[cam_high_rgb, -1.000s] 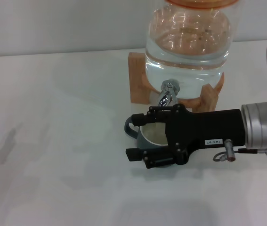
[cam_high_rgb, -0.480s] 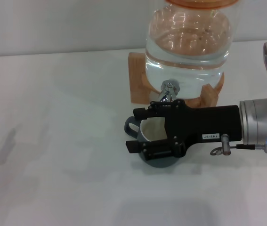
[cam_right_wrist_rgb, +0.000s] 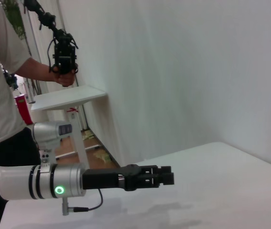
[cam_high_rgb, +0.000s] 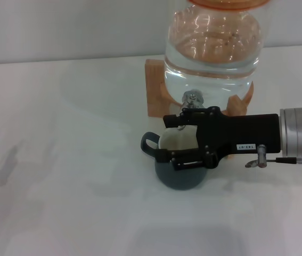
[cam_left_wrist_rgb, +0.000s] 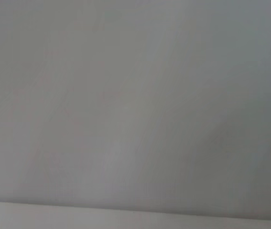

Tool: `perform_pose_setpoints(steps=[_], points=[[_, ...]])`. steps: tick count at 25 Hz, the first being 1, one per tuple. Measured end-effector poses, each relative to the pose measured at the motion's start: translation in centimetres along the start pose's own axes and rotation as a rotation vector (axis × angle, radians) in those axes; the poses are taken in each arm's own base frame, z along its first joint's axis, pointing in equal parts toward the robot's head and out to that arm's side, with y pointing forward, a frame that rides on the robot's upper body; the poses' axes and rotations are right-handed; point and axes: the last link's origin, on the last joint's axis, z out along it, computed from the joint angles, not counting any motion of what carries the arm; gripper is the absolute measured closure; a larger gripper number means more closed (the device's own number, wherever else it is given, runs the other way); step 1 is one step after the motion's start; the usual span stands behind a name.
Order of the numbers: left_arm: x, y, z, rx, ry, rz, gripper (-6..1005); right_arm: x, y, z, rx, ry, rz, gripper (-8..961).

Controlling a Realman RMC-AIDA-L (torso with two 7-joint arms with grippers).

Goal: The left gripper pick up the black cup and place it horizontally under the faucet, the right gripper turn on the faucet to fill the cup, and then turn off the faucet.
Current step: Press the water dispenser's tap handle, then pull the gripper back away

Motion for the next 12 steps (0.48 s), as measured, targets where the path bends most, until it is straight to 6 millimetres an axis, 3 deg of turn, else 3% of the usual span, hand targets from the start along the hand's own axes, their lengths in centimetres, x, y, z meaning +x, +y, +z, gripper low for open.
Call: perform_pose_setpoints(steps=[12], points=[[0.04,-0.11,0.16,0.004,-0.004,0.003,337,0.29,-0.59,-0.75,0.030,0.012,-0.002,145]])
